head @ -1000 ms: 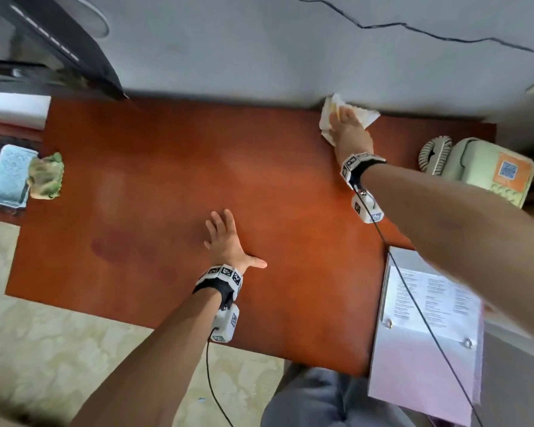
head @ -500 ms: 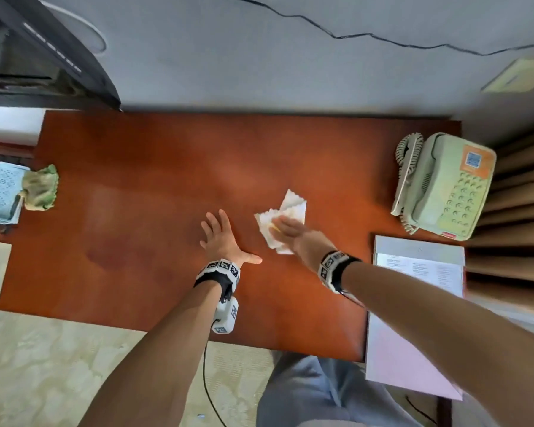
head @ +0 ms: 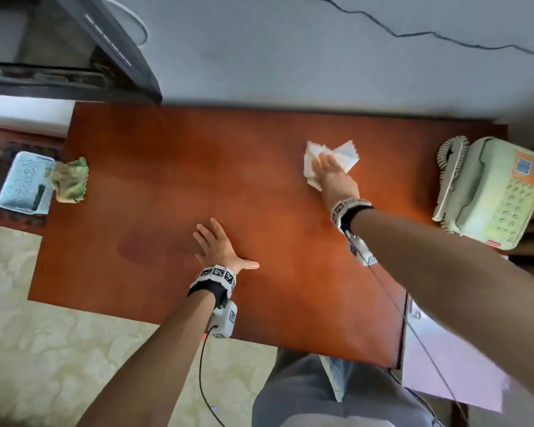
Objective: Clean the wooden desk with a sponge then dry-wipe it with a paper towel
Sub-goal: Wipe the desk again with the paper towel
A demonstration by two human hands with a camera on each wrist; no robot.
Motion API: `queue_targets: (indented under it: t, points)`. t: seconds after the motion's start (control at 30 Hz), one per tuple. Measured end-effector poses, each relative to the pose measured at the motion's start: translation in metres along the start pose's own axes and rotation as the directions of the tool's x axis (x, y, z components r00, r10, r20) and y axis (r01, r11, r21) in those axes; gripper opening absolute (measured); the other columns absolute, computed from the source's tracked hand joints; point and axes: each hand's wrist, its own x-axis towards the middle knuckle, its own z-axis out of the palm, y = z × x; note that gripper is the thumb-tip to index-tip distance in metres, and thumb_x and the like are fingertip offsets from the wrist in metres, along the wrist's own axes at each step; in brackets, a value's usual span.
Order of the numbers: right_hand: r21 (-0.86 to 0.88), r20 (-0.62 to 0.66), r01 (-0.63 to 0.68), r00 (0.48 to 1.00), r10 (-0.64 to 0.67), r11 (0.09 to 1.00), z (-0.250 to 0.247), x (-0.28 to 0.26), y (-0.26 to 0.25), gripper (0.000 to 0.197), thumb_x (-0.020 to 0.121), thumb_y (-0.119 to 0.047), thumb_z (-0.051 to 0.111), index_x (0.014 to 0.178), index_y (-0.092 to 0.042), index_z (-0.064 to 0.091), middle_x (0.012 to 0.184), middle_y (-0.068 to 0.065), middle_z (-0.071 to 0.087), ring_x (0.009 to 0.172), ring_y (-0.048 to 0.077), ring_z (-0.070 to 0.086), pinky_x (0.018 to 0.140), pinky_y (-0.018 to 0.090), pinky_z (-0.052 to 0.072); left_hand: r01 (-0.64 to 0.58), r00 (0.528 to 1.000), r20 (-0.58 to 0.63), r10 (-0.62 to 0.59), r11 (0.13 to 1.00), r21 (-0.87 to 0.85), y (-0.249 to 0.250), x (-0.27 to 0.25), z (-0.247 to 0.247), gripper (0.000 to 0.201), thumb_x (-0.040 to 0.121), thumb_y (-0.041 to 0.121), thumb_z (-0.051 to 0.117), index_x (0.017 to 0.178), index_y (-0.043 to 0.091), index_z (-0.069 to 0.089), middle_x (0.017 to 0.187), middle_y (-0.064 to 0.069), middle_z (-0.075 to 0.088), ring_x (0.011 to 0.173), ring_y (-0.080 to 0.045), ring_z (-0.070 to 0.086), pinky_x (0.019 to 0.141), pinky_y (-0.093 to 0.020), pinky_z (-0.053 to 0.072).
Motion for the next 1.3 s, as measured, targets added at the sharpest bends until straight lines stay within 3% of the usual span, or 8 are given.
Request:
queue_targets:
  t: [0.13,0.27,0.6,0.87,0.93,1.03,1.17,1.3]
  points:
    - [-0.086,-0.046,-0.108,0.993,0.104,0.99,-0.028,0.1,0.016,0.067,0.095,-0.004,0.05,0.154,-0.018,0.022,0.16,0.008,0.018,0.148,0.024,0.017,0.114,0.041,0.035,-0.016,1.0,-0.025,0.017,0.999,0.035,-0.003,0.01,0.006,0.171,0.039,0.062,0.096,0.157,0.013,-0.017,0.164,-0.022,-0.015,0.153,-0.039,-0.008,0.113,-0.066,0.027]
    - [-0.028,-0.09,-0.107,0.991,0.104,0.994,-0.029,0.104,0.006,0.062,0.094,-0.012,0.053,0.151,-0.017,0.03,0.155,0.01,0.026,0.144,0.028,0.023,0.115,0.036,0.03,-0.028,1.0,-0.011,0.028,0.999,0.045,-0.005,0.014,0.009,0.172,0.038,0.063,0.095,0.157,0.012,-0.018,0.163,-0.023,-0.017,0.152,-0.041,-0.008,0.112,-0.067,0.027]
    - [-0.081,0.094,0.259,0.963,-0.251,0.963,0.055,-0.053,-0.038,0.071,0.095,0.002,0.048,0.156,-0.022,0.021,0.165,-0.001,0.013,0.152,0.019,0.008,0.108,0.04,0.044,-0.037,0.999,0.039,0.036,0.999,0.039,-0.004,0.006,-0.002,0.17,0.041,0.063,0.095,0.156,0.01,-0.019,0.163,-0.025,-0.019,0.152,-0.042,-0.01,0.114,-0.066,0.025]
    - [0.042,0.287,0.545,0.797,-0.532,0.838,0.099,-0.192,-0.078,0.083,0.085,0.005,0.064,0.154,-0.027,0.031,0.162,-0.009,0.021,0.148,0.011,0.018,0.115,0.027,0.017,-0.163,0.986,0.057,0.157,0.982,0.101,-0.025,0.006,-0.032,0.153,0.055,0.059,0.092,0.159,0.019,-0.012,0.167,-0.017,-0.007,0.153,-0.04,0.004,0.116,-0.061,0.028]
    - [0.061,0.307,0.528,0.798,-0.519,0.847,0.092,-0.174,-0.075,0.081,0.089,0.011,0.052,0.155,-0.03,0.028,0.162,-0.013,0.015,0.147,0.004,0.009,0.118,0.026,0.02,-0.152,0.988,0.018,0.151,0.984,0.09,-0.032,0.012,-0.044,0.155,0.055,0.051,0.095,0.158,0.023,-0.017,0.166,-0.014,-0.017,0.153,-0.04,-0.005,0.117,-0.066,0.021]
    - [0.006,0.252,0.369,0.899,-0.358,0.93,0.08,-0.115,-0.076,0.079,0.089,0.008,0.022,0.156,-0.033,0.017,0.163,-0.015,0.008,0.15,0.004,0.005,0.112,0.033,0.04,-0.101,0.994,0.06,0.096,0.991,0.091,-0.036,0.026,-0.05,0.161,0.053,0.046,0.098,0.155,0.026,-0.025,0.161,-0.013,-0.032,0.151,-0.04,-0.02,0.116,-0.07,0.015]
    - [0.007,0.12,0.096,0.988,-0.096,0.995,0.038,-0.002,-0.079,0.055,0.104,-0.019,0.039,0.154,-0.037,0.024,0.163,-0.017,0.013,0.15,0.004,0.008,0.111,0.039,0.04,-0.102,0.99,0.097,0.098,0.994,0.033,-0.047,0.037,-0.039,0.162,0.051,0.039,0.1,0.156,0.028,-0.024,0.162,-0.008,-0.032,0.151,-0.037,-0.02,0.114,-0.072,0.02]
    - [-0.052,0.021,-0.104,0.994,0.105,0.993,-0.009,0.095,-0.06,0.067,0.099,-0.006,0.04,0.154,-0.038,0.019,0.163,-0.013,0.013,0.147,0.01,0.023,0.103,0.047,0.046,-0.135,0.99,0.045,0.135,0.991,0.005,-0.056,0.043,-0.032,0.162,0.048,0.04,0.101,0.157,0.03,-0.019,0.164,-0.006,-0.027,0.152,-0.036,-0.018,0.113,-0.072,0.022]
